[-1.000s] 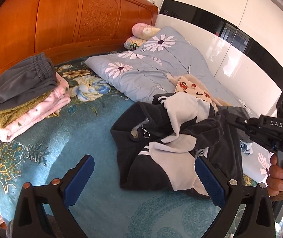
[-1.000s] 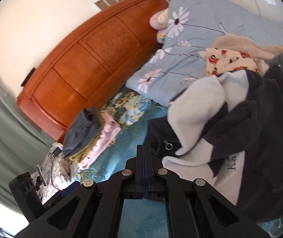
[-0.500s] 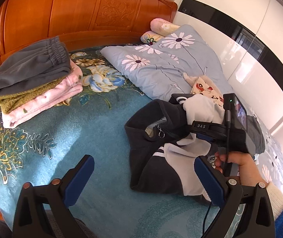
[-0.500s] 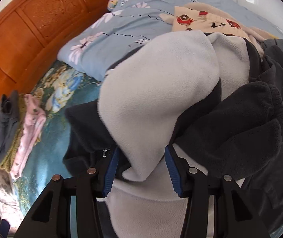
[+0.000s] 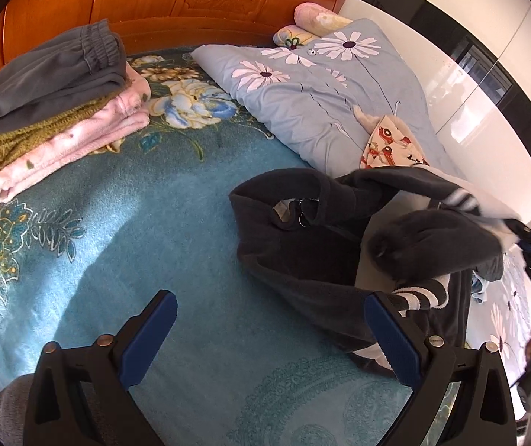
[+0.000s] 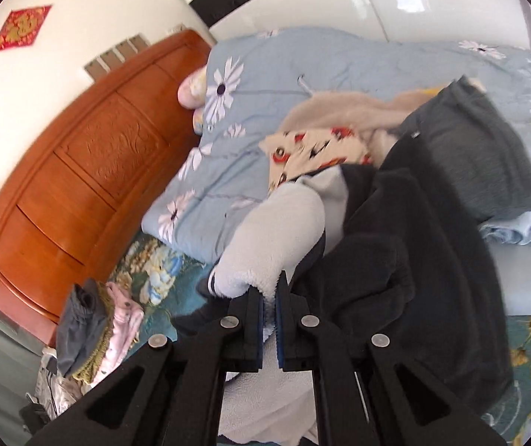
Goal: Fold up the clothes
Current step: 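Grasp a black sleeve cuff with the left gripper while the right gripper holds the jacket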
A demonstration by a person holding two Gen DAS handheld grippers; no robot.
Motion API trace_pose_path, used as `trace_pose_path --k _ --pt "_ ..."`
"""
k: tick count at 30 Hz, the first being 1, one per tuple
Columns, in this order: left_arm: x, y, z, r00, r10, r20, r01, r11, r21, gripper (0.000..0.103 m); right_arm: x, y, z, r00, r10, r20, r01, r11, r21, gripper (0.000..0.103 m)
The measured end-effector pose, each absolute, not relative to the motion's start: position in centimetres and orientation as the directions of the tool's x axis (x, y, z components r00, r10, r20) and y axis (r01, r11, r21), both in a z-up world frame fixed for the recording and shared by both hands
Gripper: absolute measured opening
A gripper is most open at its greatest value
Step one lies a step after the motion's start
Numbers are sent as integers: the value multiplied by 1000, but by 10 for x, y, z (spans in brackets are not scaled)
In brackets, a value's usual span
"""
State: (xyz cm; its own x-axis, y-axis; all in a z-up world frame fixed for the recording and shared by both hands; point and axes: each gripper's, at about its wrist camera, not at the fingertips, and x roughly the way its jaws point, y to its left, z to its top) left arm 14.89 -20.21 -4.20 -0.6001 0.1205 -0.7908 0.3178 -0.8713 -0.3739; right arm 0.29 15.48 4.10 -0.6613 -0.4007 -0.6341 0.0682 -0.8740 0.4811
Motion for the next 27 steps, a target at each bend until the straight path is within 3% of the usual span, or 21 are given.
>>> trace_pose_path --k 3,12,17,23,27 --pt "142 -195 -49 -583 147 -799 316 -865 -389 102 46 210 72 -740 -343 -579 24 -873 487 5" --pt "130 -177 -87 -463 209 -861 356 -846 -396 102 164 315 -4 -625 -107 -773 -326 -864 383 5" --pt "130 -182 -94 -451 229 -863 392 -818 -422 102 169 359 -35 -585 -5 -811 -474 -809 346 5" --pt "130 -181 -101 -449 243 -860 387 -814 -433 102 138 393 -17 -597 75 -799 -516 -798 311 5" --pt "129 -161 -104 -430 252 -867 319 -856 -407 102 118 400 -23 -584 47 -811 -535 -773 340 5"
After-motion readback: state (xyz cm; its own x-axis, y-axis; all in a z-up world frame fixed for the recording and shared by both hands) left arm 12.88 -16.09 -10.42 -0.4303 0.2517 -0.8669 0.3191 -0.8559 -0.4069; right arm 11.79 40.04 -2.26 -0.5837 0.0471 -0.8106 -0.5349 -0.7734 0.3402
